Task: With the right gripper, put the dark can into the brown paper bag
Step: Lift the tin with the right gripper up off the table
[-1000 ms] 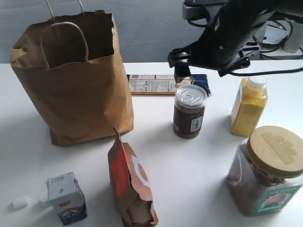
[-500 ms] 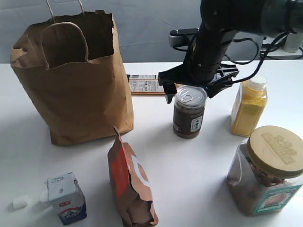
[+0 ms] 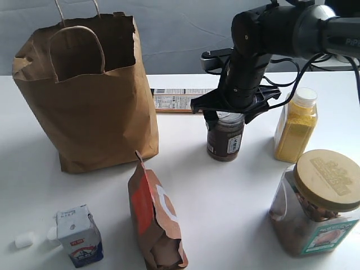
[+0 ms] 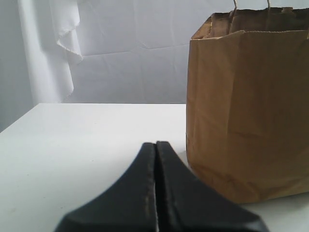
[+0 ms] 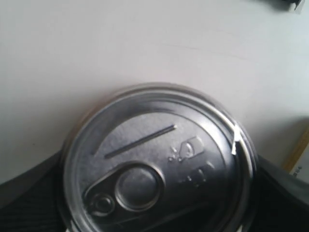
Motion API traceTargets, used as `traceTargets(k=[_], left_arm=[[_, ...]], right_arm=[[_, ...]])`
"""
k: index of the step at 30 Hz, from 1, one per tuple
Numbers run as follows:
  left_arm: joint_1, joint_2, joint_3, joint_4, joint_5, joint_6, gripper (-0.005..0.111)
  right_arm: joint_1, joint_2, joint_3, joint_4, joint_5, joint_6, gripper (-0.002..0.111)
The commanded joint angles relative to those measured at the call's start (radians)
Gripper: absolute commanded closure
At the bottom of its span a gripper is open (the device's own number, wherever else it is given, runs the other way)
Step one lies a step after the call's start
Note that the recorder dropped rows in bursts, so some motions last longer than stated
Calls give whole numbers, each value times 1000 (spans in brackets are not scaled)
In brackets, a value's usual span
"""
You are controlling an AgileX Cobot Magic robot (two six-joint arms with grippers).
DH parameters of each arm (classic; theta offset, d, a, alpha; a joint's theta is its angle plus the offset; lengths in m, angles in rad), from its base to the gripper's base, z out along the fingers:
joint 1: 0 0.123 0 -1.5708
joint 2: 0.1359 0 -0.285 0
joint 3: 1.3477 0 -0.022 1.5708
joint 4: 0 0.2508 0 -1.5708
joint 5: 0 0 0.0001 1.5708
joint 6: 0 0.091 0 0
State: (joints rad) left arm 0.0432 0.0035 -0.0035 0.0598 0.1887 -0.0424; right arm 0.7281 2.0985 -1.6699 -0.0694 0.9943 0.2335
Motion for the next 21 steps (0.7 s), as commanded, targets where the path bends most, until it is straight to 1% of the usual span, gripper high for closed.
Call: traceTargets(k=[1, 2, 3, 10, 17, 21], left_arm=[[-6, -3, 4, 3, -5, -3, 107], [-6, -3, 4, 3, -5, -3, 107], [-6, -3, 4, 3, -5, -3, 107], [-6, -3, 4, 3, -5, -3, 107], [-6, -3, 4, 3, -5, -3, 107], [-6, -3, 4, 3, -5, -3, 107]], right_arm=[[-10, 0, -6, -27, -25, -9, 96], [-10, 0, -6, -27, -23, -20, 107], [-10, 0, -6, -20, -21, -27, 108], [4, -60, -6, -12, -14, -43, 108], [42, -229, 23, -23, -19, -47, 108], [81, -358, 58, -23, -88, -39, 108]])
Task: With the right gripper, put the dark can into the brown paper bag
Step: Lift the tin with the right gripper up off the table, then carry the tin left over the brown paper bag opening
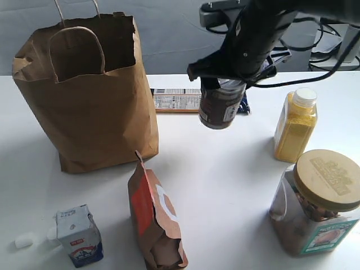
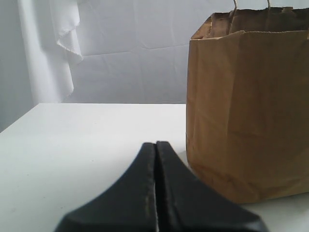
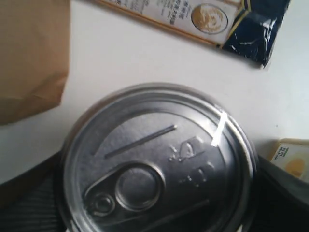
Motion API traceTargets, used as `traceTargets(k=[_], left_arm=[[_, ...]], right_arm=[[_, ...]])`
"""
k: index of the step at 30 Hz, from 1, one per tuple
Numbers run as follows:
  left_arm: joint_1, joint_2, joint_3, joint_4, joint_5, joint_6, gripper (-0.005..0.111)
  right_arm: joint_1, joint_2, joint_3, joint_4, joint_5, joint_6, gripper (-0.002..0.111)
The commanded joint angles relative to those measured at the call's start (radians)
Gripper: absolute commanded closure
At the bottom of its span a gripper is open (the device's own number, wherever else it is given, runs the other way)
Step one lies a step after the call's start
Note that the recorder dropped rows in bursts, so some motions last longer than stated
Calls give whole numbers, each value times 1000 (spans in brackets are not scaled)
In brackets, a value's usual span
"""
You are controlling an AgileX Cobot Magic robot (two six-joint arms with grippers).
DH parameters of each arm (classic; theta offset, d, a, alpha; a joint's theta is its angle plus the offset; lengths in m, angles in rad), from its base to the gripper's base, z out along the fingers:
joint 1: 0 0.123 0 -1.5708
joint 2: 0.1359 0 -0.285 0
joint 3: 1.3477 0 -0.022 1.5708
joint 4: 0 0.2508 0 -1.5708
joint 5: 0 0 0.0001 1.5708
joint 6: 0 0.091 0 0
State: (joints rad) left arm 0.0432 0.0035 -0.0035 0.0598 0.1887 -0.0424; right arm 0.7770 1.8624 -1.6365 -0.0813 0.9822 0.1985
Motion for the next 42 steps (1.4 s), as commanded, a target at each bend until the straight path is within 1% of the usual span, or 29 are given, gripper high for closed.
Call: traceTargets(k=[1, 5, 8, 10, 12, 20, 25, 33, 39, 42], left_arm=[[-6, -3, 4, 3, -5, -3, 107], [-6, -3, 4, 3, -5, -3, 107], [-6, -3, 4, 3, -5, -3, 107], [-6, -3, 4, 3, -5, -3, 107], [-6, -3, 4, 3, -5, -3, 107], [-6, -3, 4, 3, -5, -3, 107], [-6, -3, 4, 3, -5, -3, 107], [-6, -3, 4, 3, -5, -3, 107], [-6, -3, 4, 3, -5, -3, 107], [-6, -3, 4, 3, -5, -3, 107]], right_arm=[[42, -154, 29, -15, -94, 1, 108], [86, -254, 31, -42, -171, 13, 108], [134, -321, 31, -106, -253, 60, 108], [164, -350, 31, -157, -314, 94, 108], [185, -359, 31, -165, -382, 97, 108], [267, -295, 31, -153, -694, 94, 108], [279, -199, 31, -109, -800, 96, 108], [306, -32, -79, -95, -746, 90, 108], [306, 85, -198, -88, -604, 90, 108], [306, 128, -235, -84, -570, 88, 108]])
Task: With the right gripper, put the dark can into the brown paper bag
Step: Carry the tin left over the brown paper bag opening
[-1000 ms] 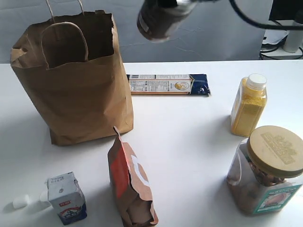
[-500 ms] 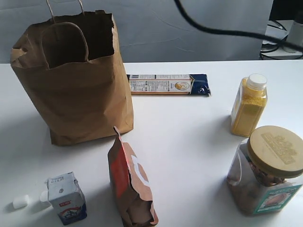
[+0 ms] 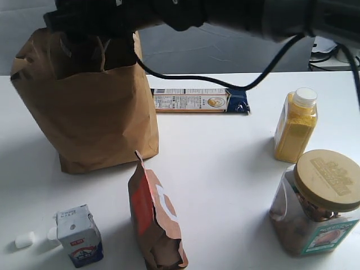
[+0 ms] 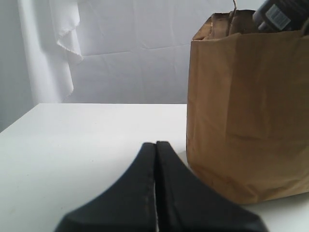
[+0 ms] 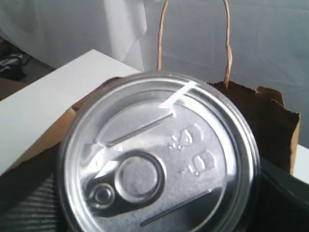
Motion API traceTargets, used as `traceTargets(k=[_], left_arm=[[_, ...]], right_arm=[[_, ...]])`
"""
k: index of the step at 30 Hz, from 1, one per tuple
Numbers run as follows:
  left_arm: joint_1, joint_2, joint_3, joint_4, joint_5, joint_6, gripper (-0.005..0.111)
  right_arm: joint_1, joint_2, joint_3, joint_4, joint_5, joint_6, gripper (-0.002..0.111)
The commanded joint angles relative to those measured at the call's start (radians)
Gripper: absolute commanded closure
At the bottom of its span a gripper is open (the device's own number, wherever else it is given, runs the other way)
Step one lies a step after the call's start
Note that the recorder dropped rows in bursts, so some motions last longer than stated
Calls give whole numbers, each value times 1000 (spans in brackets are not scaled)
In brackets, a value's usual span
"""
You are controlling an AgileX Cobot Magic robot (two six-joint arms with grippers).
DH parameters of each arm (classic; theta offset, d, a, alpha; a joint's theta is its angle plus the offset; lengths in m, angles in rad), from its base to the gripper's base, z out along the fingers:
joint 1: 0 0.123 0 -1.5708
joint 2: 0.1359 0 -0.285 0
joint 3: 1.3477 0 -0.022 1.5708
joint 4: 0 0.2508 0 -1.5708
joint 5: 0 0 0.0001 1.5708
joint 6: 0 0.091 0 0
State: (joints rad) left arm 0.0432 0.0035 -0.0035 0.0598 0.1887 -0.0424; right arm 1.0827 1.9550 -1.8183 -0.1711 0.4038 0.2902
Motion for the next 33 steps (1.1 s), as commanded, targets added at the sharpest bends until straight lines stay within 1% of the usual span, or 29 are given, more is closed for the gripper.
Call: traceTargets(k=[1, 5, 7, 9, 14, 16, 20, 22, 23, 25, 33], left_arm=[[-6, -3, 4, 3, -5, -3, 107], [-6, -3, 4, 3, -5, -3, 107], [-6, -3, 4, 3, -5, -3, 107], [-6, -3, 4, 3, -5, -3, 107], [-6, -3, 4, 3, -5, -3, 107], [-6, -3, 4, 3, -5, -3, 107], [-6, -3, 4, 3, -5, -3, 107], [-6, -3, 4, 3, -5, -3, 107], [-6, -3, 4, 3, -5, -3, 107], [-6, -3, 4, 3, -5, -3, 107], [-6, -3, 4, 3, -5, -3, 107]], right_arm=[[0, 43, -63, 7, 8, -3, 108], [0, 61, -63, 25, -3, -6, 108], [0, 64, -63, 25, -3, -6, 102], [0, 64, -63, 25, -3, -6, 90], [0, 64, -63, 39, 0, -6, 52], [0, 64, -63, 39, 5, -6, 43], [0, 64, -63, 39, 7, -6, 37], [0, 64, -63, 39, 7, -6, 32], [0, 64, -63, 39, 9, -6, 27], [0, 64, -63, 39, 11, -6, 23], [0, 37, -63, 41, 26, -6, 24]])
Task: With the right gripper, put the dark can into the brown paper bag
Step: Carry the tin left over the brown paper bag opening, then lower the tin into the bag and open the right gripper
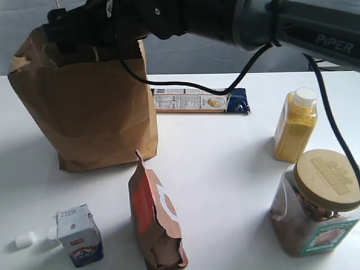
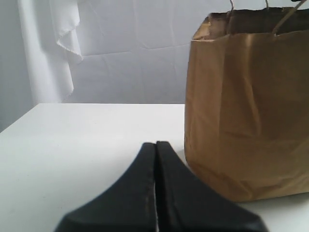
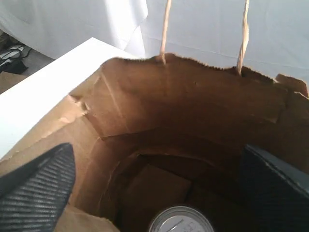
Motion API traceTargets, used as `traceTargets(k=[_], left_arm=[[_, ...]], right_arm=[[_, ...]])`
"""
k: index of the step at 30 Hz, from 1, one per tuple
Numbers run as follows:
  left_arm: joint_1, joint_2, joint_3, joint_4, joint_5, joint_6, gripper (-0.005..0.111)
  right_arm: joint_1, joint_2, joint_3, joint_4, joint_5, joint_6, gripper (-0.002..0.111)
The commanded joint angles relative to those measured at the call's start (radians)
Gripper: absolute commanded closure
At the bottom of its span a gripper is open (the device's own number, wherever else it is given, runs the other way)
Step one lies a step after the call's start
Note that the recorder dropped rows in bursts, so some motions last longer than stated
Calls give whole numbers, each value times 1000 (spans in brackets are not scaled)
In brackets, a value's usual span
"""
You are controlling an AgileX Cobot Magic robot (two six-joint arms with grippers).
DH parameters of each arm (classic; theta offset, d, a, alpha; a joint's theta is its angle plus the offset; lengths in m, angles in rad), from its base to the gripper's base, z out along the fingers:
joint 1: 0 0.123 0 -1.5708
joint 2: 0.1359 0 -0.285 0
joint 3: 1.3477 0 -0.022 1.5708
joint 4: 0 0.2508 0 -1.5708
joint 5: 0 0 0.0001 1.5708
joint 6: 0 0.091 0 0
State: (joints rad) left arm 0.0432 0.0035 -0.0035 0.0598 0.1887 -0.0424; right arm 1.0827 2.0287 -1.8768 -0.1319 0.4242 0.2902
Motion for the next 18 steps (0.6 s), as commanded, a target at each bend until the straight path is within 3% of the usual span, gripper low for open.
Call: traceTargets(k=[1, 9, 13, 18], left_arm=[[-6, -3, 4, 3, -5, -3, 107], [-6, -3, 4, 3, -5, -3, 107], [-6, -3, 4, 3, -5, -3, 107], [-6, -3, 4, 3, -5, -3, 107]], right_arm=[[0, -59, -5, 1, 5, -6, 24], [1, -200, -5, -22, 82, -6, 24], [1, -276, 2, -124, 196, 27, 32], [1, -403, 128, -145, 106, 32, 39]])
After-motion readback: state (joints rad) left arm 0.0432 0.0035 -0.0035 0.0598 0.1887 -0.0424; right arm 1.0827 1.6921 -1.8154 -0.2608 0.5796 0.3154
